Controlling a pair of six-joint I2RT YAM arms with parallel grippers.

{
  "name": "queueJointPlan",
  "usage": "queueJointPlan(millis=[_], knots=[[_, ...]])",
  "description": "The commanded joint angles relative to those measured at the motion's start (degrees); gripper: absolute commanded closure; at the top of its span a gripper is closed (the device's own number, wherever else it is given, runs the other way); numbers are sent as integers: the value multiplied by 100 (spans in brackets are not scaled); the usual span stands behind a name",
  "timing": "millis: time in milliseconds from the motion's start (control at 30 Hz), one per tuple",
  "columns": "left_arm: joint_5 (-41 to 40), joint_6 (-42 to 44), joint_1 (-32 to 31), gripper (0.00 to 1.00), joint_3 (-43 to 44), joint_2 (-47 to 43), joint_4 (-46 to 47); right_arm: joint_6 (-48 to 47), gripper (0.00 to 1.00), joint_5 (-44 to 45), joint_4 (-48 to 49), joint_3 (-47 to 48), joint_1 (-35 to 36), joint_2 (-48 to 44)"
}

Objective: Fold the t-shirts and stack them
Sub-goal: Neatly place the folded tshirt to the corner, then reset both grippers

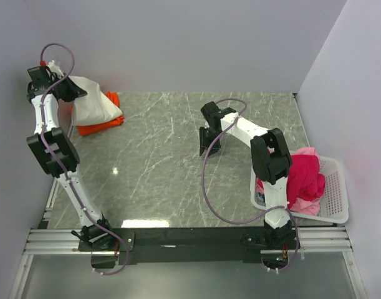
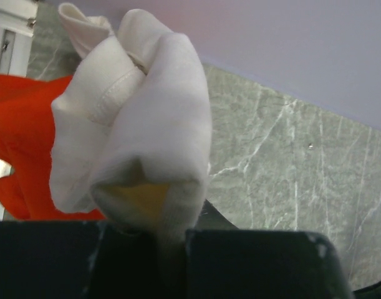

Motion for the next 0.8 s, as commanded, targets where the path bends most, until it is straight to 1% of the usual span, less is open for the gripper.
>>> queueJointPlan(millis=[0,33,67,100,167,200,233,300,400,467,533,600,633,733,767], knots=[[-268,45,69,100,-70,-23,207,68,58,127,-4,-19,95,-438],[-399,45,69,98,-35,12,181,68,57,135,-4,-11,104,-447],[-714,63,69,96,-8,64,67,59,57,136,-4,-11,104,-438],[-926,54,60,88,79,100,-4,76,57,144,-4,-11,130,-438],[-1539,45,60,63,106,117,-170,76,57,188,-4,16,156,-456],[-1787,45,60,46,71,91,-189,103,57,197,-13,16,182,-482],[-1989,10,60,34,-16,-39,-163,103,57,206,-4,7,191,-491],[-2463,-25,60,16,-383,-224,-6,138,57,223,22,-10,218,-544],[-2659,-43,51,7,-807,-611,145,182,56,311,92,-124,271,-684],[-2729,-113,17,5,-983,-805,128,217,56,373,162,-239,297,-816],[-2966,-148,-19,2,-1071,-980,31,252,56,487,259,-370,297,-973],[-3369,-297,-124,1,-1229,-1147,-39,296,56,583,320,-467,306,-1097],[-3876,-385,-168,1,-1247,-1305,-161,314,56,697,373,-502,297,-1228],[-4616,-464,-405,1,-1510,-1735,-154,340,56,908,505,-748,306,-1518],[-4689,-499,-510,1,-1694,-1841,-128,358,56,944,540,-810,306,-1606]])
